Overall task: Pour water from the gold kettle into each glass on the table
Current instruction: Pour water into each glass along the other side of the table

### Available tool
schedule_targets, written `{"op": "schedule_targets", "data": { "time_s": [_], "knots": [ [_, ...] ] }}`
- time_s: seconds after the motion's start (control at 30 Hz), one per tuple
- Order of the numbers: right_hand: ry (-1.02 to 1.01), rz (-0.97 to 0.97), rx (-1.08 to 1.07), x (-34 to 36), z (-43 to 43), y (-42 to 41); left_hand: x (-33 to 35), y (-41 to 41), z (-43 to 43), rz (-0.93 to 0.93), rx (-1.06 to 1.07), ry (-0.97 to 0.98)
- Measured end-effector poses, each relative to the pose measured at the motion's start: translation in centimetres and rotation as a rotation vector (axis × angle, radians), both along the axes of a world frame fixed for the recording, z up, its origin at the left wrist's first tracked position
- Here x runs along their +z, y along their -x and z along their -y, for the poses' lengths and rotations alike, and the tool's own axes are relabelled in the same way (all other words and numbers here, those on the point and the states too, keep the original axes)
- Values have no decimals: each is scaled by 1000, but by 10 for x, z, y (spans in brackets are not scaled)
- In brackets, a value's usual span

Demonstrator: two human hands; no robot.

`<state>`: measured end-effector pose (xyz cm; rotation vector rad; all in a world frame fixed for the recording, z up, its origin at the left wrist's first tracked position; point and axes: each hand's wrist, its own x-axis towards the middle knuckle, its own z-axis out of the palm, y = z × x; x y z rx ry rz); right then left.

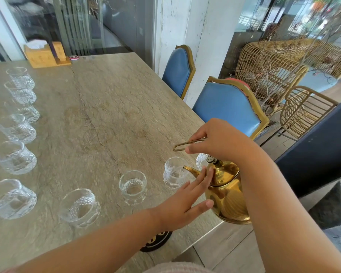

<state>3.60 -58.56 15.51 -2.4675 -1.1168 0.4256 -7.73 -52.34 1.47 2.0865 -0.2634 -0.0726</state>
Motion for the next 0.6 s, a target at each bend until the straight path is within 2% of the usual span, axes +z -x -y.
{"op": "schedule_targets", "data": {
  "time_s": [0.6],
  "knots": [
    [-95, -59, -128, -1, 16, 2, 6, 2, -9, -11, -59, 28]
  ]
}}
